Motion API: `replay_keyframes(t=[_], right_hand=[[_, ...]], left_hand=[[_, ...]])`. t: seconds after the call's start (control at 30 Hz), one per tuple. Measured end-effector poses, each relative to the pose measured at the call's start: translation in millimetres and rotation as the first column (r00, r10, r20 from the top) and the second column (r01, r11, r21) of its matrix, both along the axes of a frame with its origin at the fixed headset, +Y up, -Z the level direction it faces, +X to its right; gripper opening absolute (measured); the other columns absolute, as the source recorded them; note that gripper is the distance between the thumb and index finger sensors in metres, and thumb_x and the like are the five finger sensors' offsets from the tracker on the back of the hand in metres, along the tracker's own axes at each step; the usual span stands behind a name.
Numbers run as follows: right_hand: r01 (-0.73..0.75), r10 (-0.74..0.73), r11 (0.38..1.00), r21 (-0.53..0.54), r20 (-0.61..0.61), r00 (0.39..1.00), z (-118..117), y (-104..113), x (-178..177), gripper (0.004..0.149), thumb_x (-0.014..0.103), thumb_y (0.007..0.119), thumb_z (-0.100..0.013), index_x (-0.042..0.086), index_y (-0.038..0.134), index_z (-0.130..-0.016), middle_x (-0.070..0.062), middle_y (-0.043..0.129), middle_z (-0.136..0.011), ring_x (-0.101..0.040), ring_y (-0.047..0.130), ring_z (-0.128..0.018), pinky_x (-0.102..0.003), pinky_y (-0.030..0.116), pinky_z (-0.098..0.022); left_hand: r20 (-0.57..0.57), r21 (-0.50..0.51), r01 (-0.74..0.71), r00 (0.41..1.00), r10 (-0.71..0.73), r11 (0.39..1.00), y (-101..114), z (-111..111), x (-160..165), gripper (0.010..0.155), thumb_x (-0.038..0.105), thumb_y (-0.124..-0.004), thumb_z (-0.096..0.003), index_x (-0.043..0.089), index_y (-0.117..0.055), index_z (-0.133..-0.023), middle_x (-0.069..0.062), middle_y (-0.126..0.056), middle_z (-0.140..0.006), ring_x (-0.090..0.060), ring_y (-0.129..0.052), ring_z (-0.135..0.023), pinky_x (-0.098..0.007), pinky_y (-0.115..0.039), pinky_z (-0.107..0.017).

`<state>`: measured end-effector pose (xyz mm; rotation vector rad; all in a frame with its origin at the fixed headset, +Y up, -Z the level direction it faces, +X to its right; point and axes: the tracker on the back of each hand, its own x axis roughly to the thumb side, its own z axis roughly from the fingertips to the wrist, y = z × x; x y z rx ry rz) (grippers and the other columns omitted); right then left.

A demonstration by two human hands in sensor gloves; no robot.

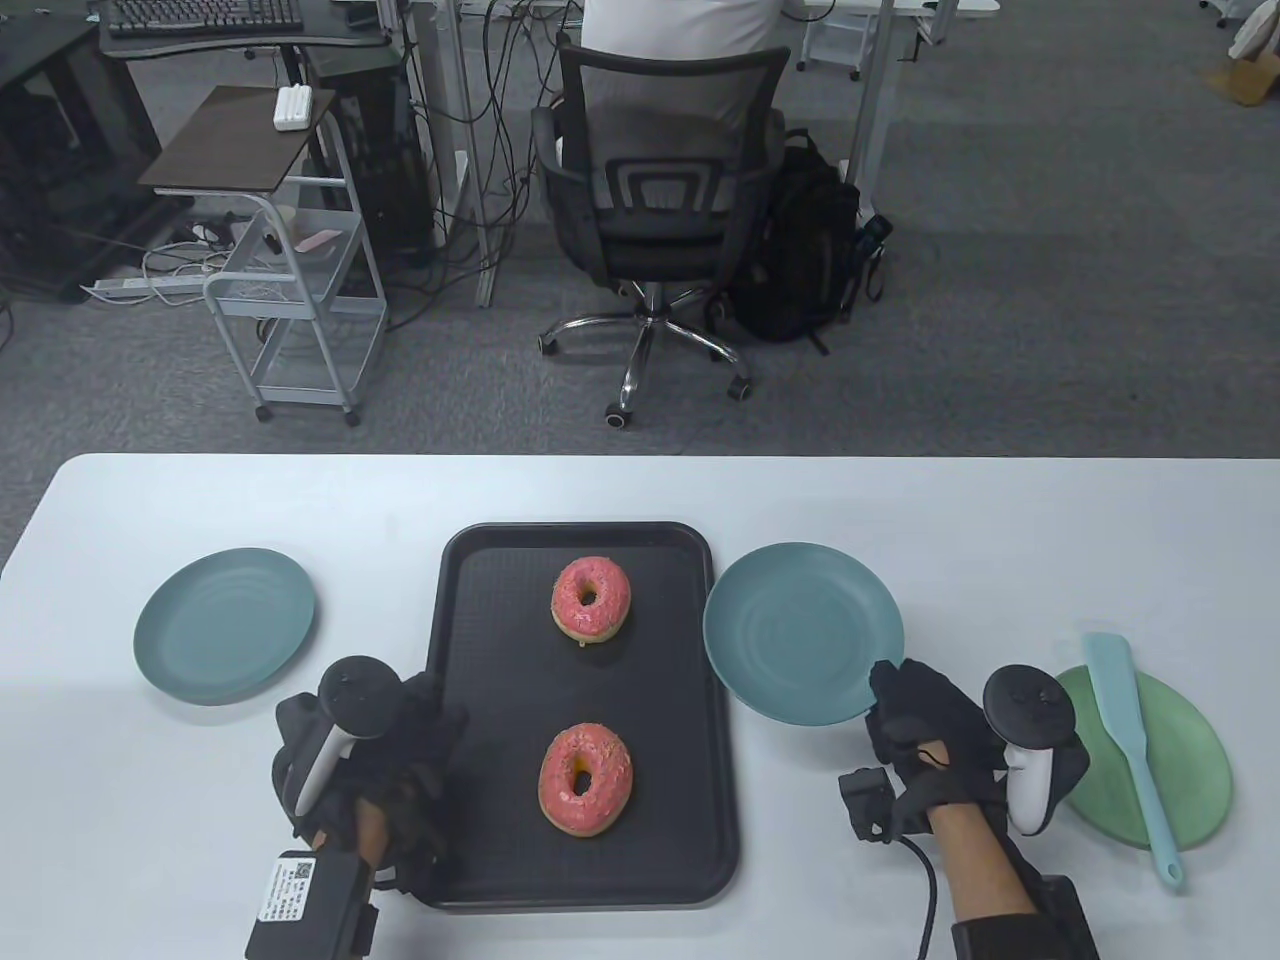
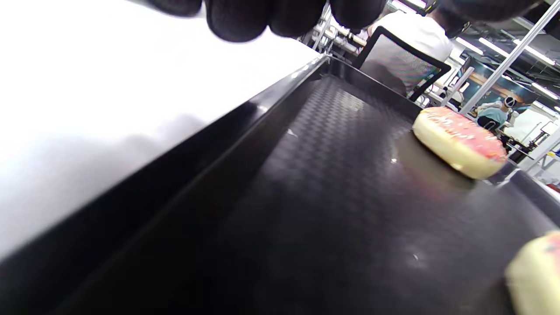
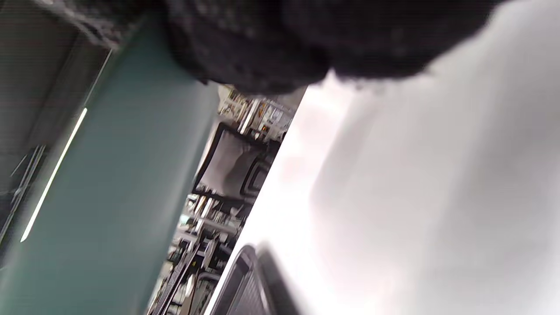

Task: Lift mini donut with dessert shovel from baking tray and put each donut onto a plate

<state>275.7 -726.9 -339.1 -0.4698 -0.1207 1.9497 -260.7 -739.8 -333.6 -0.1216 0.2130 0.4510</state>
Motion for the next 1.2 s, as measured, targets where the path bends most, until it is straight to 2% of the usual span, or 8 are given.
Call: replay_keyframes(t=[0.1, 0.27, 0.37, 0.67, 0.97, 1.2], right_hand=[[-0.008, 0.008, 1.000, -0.006, 0.058, 0.998, 0.8, -0.7, 10.9, 0.043, 0.045, 0.077, -0.048, 0.005, 0.087, -0.058, -0.007, 0.097, -0.033, -0.023, 0.095, -0.018, -0.039, 0.084, -0.014], [-0.018, 0.028, 0.997, -0.068, 0.147, 0.989, -13.5, -5.9, 22.4, 0.043, 0.044, 0.077, -0.048, 0.004, 0.087, -0.060, -0.007, 0.097, -0.035, -0.023, 0.095, -0.019, -0.038, 0.084, -0.015], [-0.037, 0.064, 0.989, -0.142, 0.191, 0.980, -29.5, -6.6, 26.0, 0.043, 0.044, 0.076, -0.048, 0.004, 0.086, -0.061, -0.008, 0.097, -0.036, -0.023, 0.096, -0.020, -0.039, 0.085, -0.016], [-0.069, 0.122, 0.969, -0.238, 0.215, 0.969, -71.1, -17.6, 21.8, 0.044, 0.044, 0.076, -0.049, 0.004, 0.086, -0.063, -0.008, 0.099, -0.038, -0.022, 0.097, -0.021, -0.038, 0.086, -0.017], [-0.016, 0.101, 0.959, -0.283, 0.286, 0.953, -87.3, -30.3, 43.4, 0.044, 0.044, 0.075, -0.050, 0.004, 0.086, -0.065, -0.007, 0.099, -0.039, -0.021, 0.098, -0.022, -0.037, 0.087, -0.018], [-0.004, 0.071, 0.958, -0.288, 0.221, 0.973, -101.0, -31.4, 35.5, 0.044, 0.044, 0.074, -0.050, 0.004, 0.085, -0.066, -0.007, 0.099, -0.040, -0.021, 0.098, -0.022, -0.037, 0.087, -0.019]], left_hand=[[0.011, -0.027, 0.107, 0.994, -0.107, 0.994, -0.8, 0.8, -0.9, 0.071, 0.065, -0.071, -0.0344, 0.039, -0.050, -0.097, -0.002, -0.042, -0.109, -0.036, -0.049, -0.102, -0.057, -0.045, -0.074], [-0.004, -0.033, 0.064, 0.998, -0.064, 0.997, -5.2, 0.6, -8.8, 0.074, 0.067, -0.069, -0.0345, 0.042, -0.043, -0.099, -0.002, -0.031, -0.111, -0.037, -0.037, -0.105, -0.058, -0.038, -0.075], [-0.019, -0.033, 0.062, 0.998, -0.063, 0.998, -6.3, -0.4, -14.7, 0.074, 0.067, -0.069, -0.0343, 0.042, -0.042, -0.099, -0.002, -0.030, -0.111, -0.037, -0.036, -0.105, -0.058, -0.037, -0.075], [-0.028, -0.042, 0.008, 1.000, -0.009, 0.999, -6.4, -0.4, -23.3, 0.073, 0.067, -0.070, -0.0331, 0.044, -0.045, -0.098, -0.003, -0.032, -0.111, -0.039, -0.037, -0.105, -0.061, -0.037, -0.074], [-0.020, -0.059, -0.023, 1.000, 0.022, 0.998, -6.3, -1.2, -23.1, 0.074, 0.066, -0.069, -0.0351, 0.042, -0.042, -0.099, -0.002, -0.029, -0.111, -0.037, -0.035, -0.105, -0.059, -0.035, -0.076], [-0.028, -0.077, -0.026, 0.999, 0.024, 0.997, -8.1, -4.0, -23.6, 0.074, 0.066, -0.069, -0.0350, 0.043, -0.042, -0.099, -0.002, -0.028, -0.111, -0.037, -0.034, -0.106, -0.059, -0.035, -0.076]])
